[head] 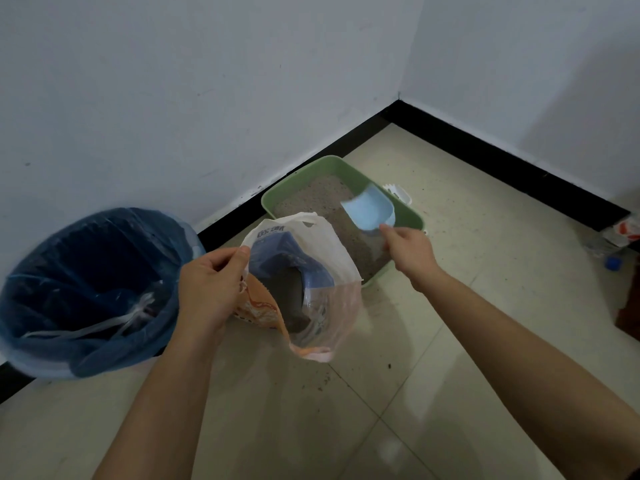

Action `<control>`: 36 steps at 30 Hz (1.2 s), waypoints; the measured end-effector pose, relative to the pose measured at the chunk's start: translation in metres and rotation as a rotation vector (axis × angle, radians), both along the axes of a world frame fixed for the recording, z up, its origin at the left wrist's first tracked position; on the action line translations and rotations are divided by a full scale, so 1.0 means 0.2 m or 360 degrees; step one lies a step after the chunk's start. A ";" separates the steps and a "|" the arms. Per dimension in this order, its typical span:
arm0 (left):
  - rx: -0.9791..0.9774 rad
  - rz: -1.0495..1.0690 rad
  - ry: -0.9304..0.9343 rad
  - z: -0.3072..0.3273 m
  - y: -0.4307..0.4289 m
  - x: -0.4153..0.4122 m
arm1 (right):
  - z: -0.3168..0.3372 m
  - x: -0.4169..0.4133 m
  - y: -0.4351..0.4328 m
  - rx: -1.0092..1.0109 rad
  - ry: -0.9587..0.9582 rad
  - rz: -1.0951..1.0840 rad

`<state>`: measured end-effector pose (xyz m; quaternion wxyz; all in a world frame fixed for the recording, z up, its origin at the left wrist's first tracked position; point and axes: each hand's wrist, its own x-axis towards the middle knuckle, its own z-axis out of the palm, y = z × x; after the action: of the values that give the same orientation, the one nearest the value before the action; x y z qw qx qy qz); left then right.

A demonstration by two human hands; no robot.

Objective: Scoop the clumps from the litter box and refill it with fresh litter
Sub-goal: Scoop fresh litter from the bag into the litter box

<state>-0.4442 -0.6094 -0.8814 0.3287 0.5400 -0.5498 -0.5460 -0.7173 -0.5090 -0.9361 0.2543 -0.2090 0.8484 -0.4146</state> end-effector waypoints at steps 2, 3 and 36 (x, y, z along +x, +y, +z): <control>-0.0061 -0.0018 -0.0035 0.02 0.00 0.00 | 0.15 0.08 0.04 -0.0335 -0.0062 -0.0020; -0.0101 -0.0039 -0.0048 0.03 0.01 0.00 | 0.22 0.12 0.07 -0.0471 -0.0011 0.0037; -0.0320 -0.0337 -0.0414 0.03 0.01 0.09 | -0.44 0.55 -0.23 0.0991 0.0399 0.1290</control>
<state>-0.4264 -0.6066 -0.8751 0.2479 0.5097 -0.6931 -0.4454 -0.6069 -0.5553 -1.0248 0.3409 -0.4828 0.8065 0.0170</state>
